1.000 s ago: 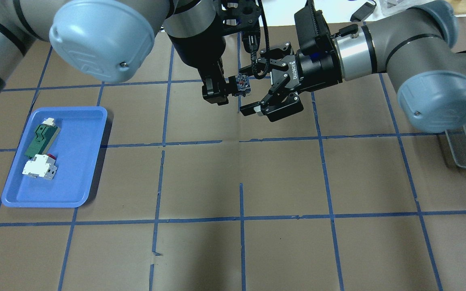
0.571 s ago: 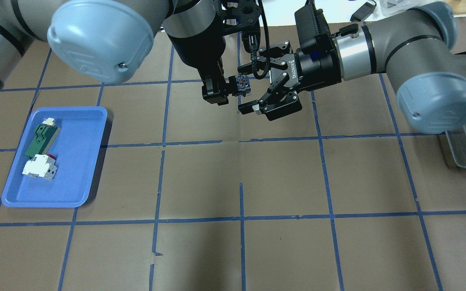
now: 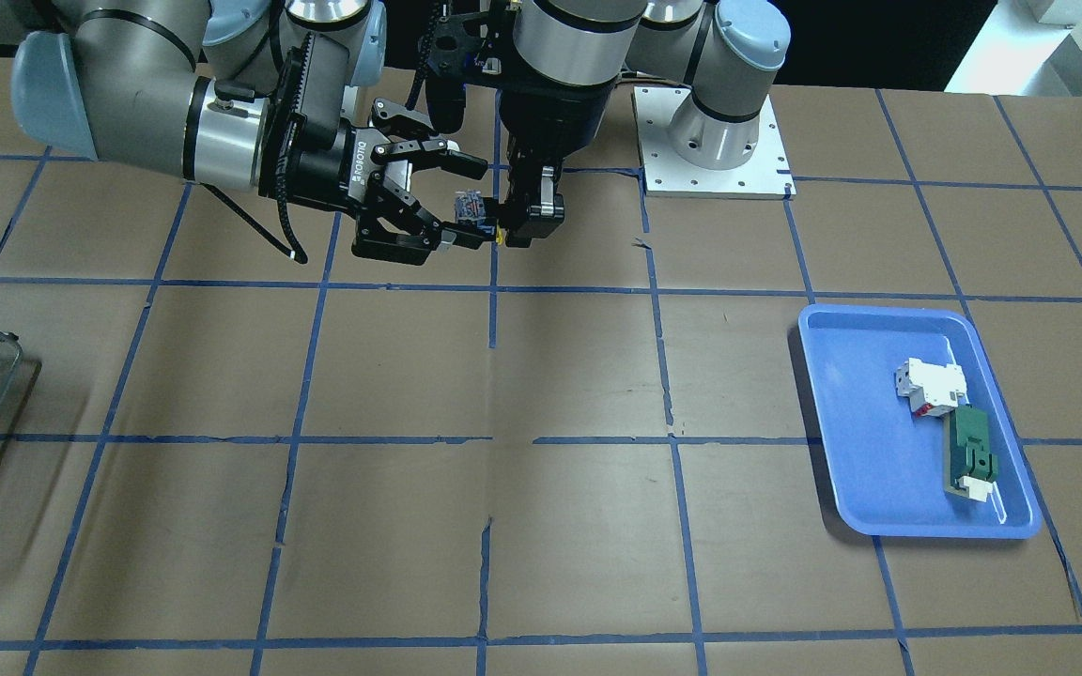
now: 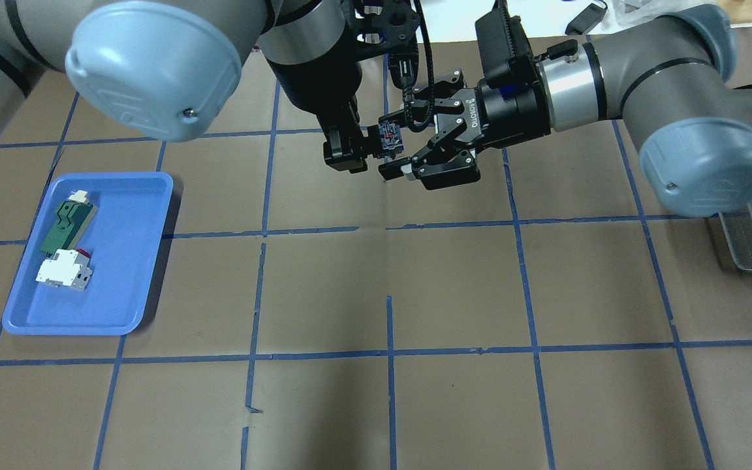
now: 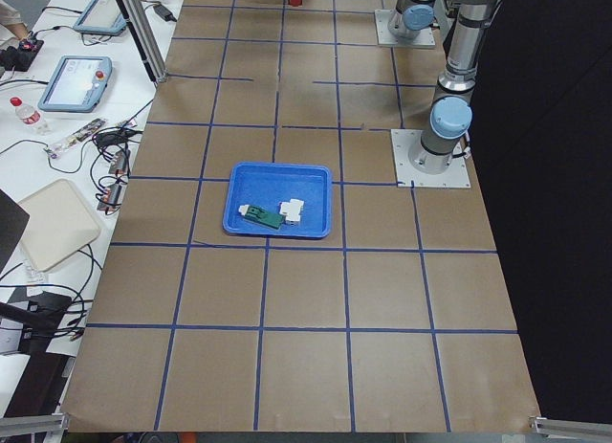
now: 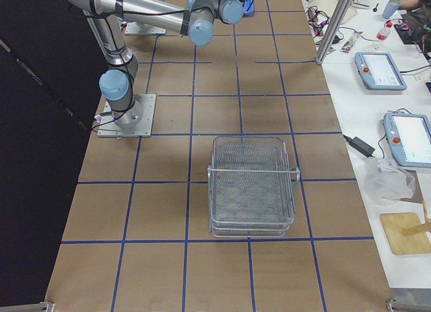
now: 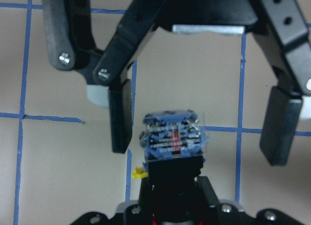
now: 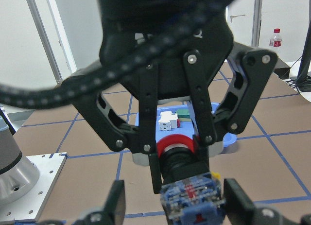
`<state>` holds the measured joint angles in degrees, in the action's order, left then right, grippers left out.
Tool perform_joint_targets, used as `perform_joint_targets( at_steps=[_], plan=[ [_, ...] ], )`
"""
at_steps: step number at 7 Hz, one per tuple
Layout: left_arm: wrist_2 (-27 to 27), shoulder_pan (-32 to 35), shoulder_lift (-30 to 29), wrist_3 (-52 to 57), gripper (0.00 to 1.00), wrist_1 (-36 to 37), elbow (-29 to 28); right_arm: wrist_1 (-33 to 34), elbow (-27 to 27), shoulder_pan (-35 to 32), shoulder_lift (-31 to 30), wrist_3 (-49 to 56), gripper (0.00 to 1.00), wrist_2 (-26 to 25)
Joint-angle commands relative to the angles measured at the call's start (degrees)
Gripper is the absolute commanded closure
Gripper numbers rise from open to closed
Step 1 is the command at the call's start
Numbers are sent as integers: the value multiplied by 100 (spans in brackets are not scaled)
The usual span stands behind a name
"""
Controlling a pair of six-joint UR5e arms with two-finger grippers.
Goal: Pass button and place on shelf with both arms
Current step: 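Move the open right gripper to the button and close on its red cap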
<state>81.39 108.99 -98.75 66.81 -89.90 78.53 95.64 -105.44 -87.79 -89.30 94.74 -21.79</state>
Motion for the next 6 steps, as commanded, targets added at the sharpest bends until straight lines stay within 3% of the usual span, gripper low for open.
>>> perform_joint_targets(
  at_steps=[1,3,4,5,6],
  plan=[
    [-1,0,-3,-2,100,8,4,-2,6,-1,0,-8,78,-1],
    [-1,0,5,-2,100,8,-4,-2,41,-1,0,-43,90,-36],
    [8,0,5,-2,27,-1,-4,-2,59,-1,-9,-261,96,-53],
    [8,0,5,-10,7,-1,-4,7,68,-1,-9,-315,98,-54],
    [8,0,5,-28,7,-18,-13,-2,68,-1,0,-316,100,-62]
  ],
)
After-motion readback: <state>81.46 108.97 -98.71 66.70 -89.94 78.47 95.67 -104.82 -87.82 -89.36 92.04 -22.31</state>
